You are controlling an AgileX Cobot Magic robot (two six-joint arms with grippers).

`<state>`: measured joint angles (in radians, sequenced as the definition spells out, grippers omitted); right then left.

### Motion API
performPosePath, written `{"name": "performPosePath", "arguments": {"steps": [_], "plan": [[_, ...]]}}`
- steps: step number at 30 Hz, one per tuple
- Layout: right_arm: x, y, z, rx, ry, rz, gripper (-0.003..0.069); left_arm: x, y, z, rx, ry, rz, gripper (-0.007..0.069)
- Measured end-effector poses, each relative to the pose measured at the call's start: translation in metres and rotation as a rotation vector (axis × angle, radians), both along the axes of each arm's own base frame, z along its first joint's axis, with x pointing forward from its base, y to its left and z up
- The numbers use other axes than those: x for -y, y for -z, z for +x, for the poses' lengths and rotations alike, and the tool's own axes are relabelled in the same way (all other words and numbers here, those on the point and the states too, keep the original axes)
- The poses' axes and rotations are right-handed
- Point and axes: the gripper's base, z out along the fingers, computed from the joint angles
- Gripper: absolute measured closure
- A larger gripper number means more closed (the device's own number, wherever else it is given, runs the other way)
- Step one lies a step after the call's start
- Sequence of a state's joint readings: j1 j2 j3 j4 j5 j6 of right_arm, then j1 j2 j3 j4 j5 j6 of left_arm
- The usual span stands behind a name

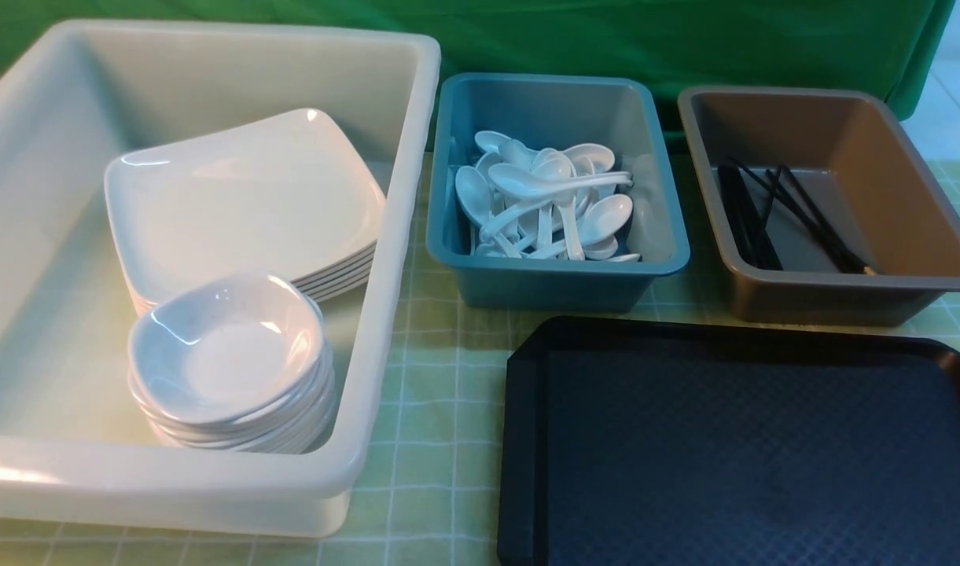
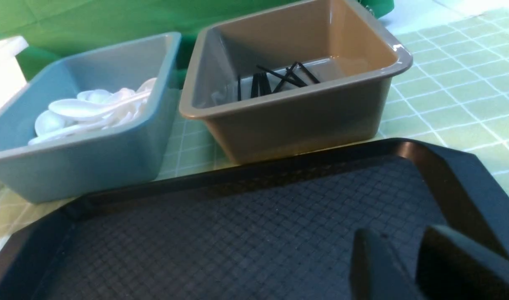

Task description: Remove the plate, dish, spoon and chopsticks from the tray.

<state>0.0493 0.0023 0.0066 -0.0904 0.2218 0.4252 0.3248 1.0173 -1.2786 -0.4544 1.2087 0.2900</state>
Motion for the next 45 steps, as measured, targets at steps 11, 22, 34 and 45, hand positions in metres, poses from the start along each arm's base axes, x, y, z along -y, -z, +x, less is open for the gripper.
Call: {"name": "performPosePath", "arguments": {"steps": [11,22,34,45], "plan": [[0.000,0.000,0.000,-0.001,0.000,0.000,0.0474,0.011,0.000,-0.032,0.104,0.022,0.054,0.0634],[0.000,0.000,0.000,0.009,-0.052,-0.365,0.0461,0.026,0.042,-0.073,0.306,-0.025,0.043,0.0634],[0.000,0.000,0.000,0.010,-0.056,-0.393,0.0442,0.031,0.087,-0.123,0.767,-0.223,0.029,0.0634],[0.000,0.000,0.000,0.010,-0.056,-0.393,0.0422,0.031,0.088,-0.127,0.794,-0.232,0.034,0.0634]]}}
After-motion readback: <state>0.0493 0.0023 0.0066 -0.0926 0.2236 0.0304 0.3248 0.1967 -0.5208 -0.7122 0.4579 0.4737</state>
